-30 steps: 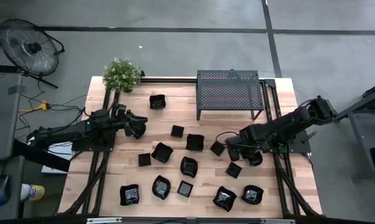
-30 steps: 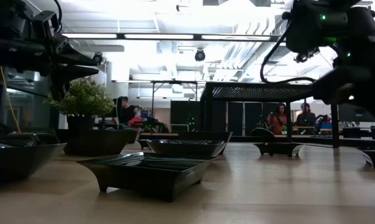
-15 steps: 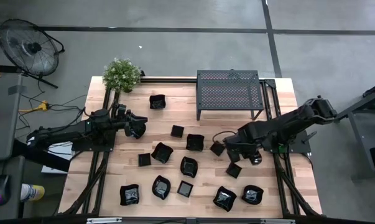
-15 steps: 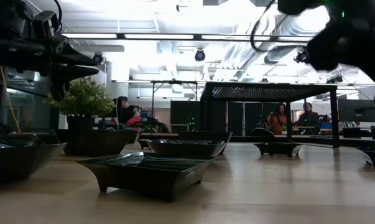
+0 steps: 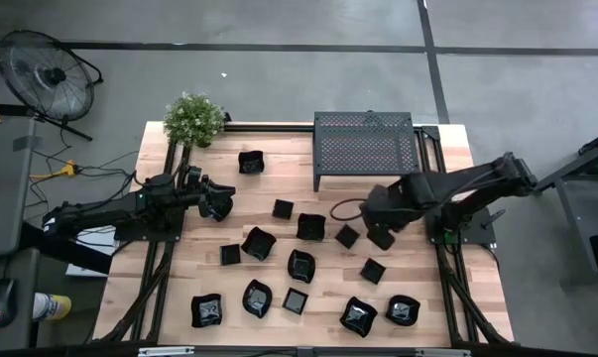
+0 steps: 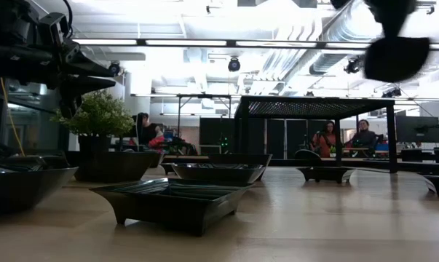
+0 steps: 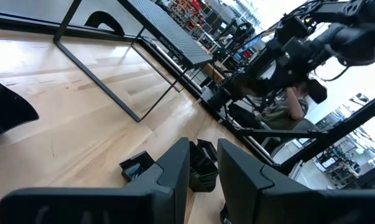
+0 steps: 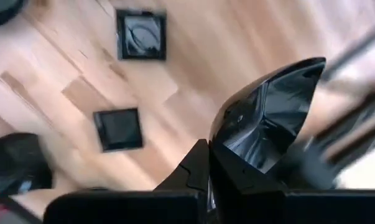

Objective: Pick & Place Mini shaped plates
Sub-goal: Put the black leaf-shaped plate on the shelf

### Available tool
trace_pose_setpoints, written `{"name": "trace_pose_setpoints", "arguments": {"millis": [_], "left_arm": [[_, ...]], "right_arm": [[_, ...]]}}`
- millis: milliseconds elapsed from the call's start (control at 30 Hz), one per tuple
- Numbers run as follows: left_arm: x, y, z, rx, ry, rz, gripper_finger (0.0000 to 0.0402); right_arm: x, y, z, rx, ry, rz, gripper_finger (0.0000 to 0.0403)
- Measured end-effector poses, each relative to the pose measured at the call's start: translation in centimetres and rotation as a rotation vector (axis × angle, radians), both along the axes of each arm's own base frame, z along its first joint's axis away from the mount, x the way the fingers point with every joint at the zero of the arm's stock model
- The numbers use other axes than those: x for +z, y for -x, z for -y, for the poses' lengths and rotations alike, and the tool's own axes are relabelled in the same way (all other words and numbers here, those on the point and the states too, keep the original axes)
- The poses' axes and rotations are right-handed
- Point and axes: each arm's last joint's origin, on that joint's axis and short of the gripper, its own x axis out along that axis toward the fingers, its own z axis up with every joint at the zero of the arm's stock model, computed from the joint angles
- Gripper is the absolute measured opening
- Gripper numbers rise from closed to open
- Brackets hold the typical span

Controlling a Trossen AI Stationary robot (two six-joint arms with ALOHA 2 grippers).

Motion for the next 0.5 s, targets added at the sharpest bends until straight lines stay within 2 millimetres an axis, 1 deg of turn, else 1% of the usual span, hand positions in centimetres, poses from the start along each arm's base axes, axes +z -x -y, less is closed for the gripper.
{"name": "trace_pose_setpoints", "arguments": {"millis": [67,200,400,500], "left_arm": [[0.0,0.0,0.0,0.0,0.0,0.0,0.0081],[0.0,0.0,0.0,0.0,0.0,0.0,0.0081],[0.0,0.0,0.0,0.0,0.0,0.0,0.0081],[0.0,0.0,0.0,0.0,0.0,0.0,0.0081]], "right_arm": [[0.4,-0.2,0.7,0.11,0.038,0.007,0.0],[0.6,-0.6,2.8,0.249,0.119,-0.017,0.0],[0.7,-0.7,5.8,0.445,0.312,-0.118,0.0],[0.8,-0.6,7.3,0.538,0.38,-0.19,0.0]]}}
